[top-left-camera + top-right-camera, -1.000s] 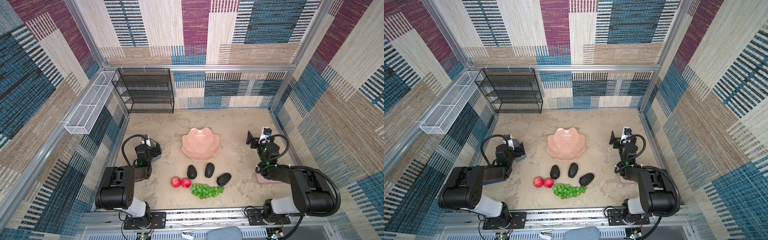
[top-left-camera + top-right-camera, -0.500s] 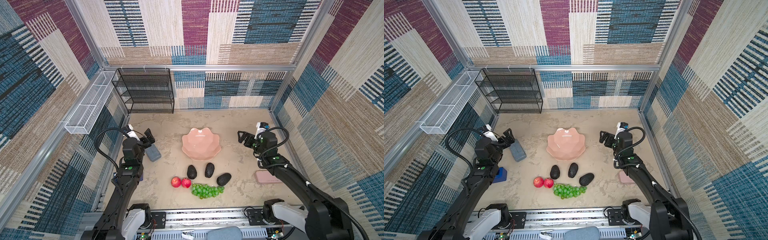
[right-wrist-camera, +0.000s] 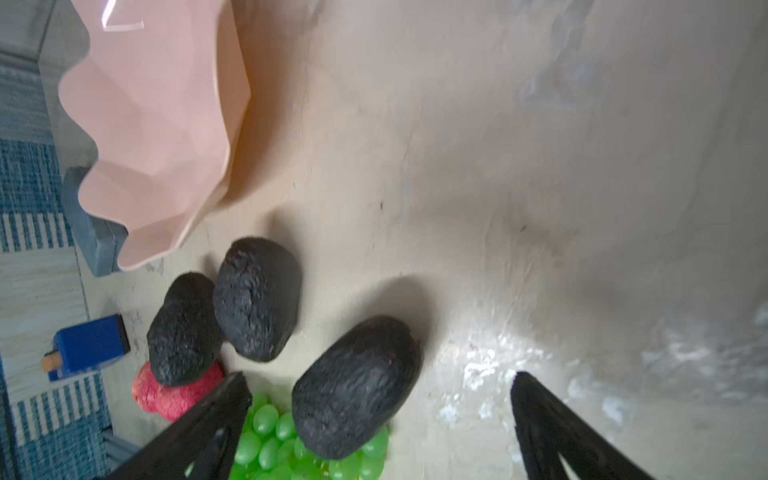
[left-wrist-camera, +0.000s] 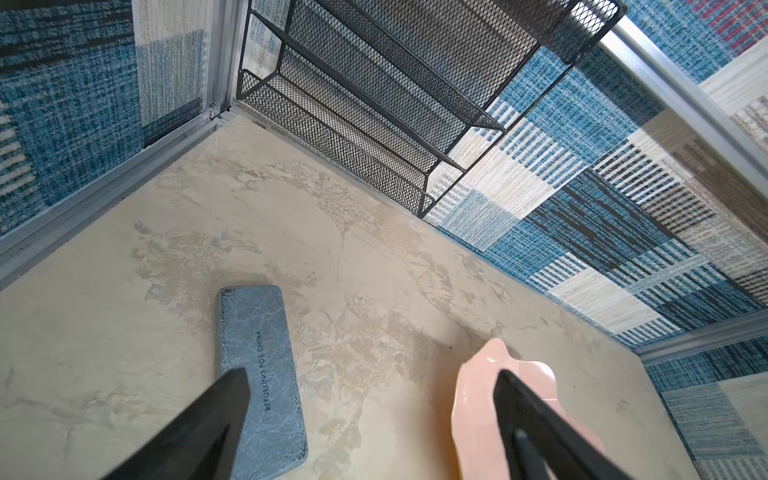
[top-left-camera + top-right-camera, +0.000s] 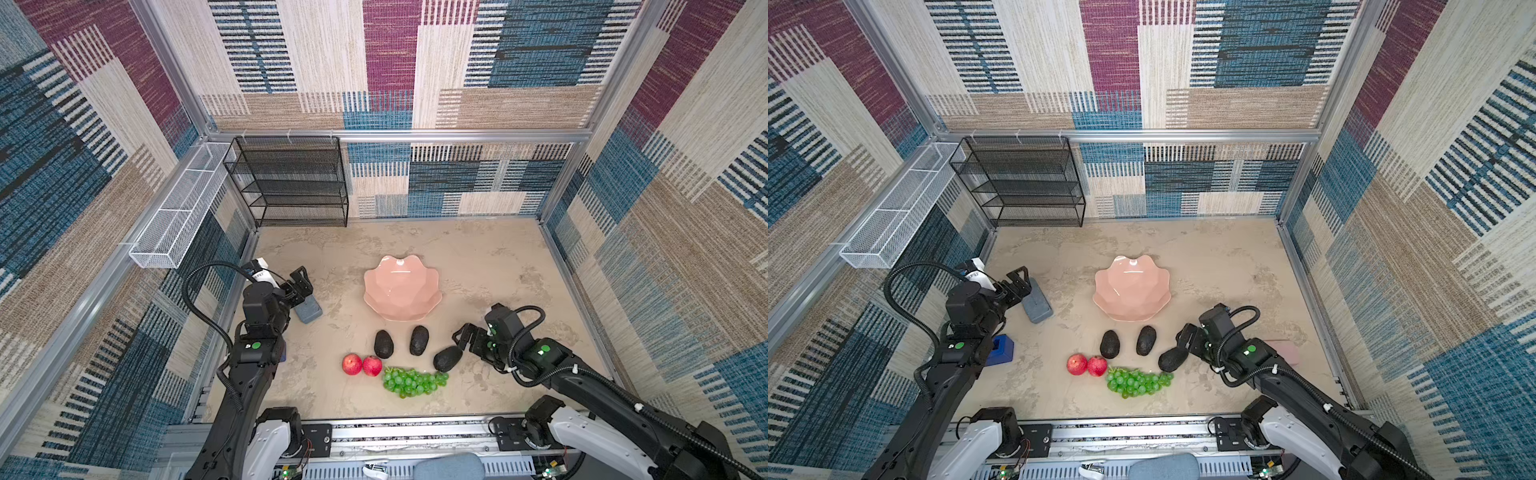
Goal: Place and organize the fake fruits in the fruit bowl
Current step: 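Reach the right gripper to the avocado nearest it and grasp it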
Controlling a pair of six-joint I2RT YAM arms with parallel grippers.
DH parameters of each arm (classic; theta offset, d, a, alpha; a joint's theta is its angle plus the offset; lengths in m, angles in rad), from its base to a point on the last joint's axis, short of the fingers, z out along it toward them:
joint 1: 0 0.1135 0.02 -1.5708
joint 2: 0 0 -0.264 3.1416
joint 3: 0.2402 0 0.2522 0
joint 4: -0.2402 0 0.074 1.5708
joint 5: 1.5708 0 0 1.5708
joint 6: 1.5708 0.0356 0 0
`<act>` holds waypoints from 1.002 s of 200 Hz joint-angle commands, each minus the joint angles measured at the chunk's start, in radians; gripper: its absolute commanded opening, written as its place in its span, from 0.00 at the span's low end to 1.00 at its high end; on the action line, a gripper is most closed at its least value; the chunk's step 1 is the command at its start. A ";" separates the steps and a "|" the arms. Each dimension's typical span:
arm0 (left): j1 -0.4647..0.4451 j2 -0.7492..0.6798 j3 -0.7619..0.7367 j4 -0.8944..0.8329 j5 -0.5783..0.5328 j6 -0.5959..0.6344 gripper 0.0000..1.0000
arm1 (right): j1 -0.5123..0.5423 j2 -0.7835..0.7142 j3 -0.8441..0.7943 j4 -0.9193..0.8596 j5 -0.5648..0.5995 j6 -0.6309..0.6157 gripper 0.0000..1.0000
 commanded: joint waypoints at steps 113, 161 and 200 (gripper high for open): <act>0.001 -0.021 -0.019 -0.005 0.017 -0.042 0.95 | 0.152 0.252 0.005 0.250 -0.008 0.163 0.95; 0.001 -0.029 -0.018 -0.008 0.008 -0.035 0.95 | 0.154 0.328 0.009 0.299 0.051 0.153 0.75; 0.000 -0.029 -0.024 -0.004 -0.002 -0.038 0.95 | 0.154 0.318 0.002 0.269 0.153 0.110 0.58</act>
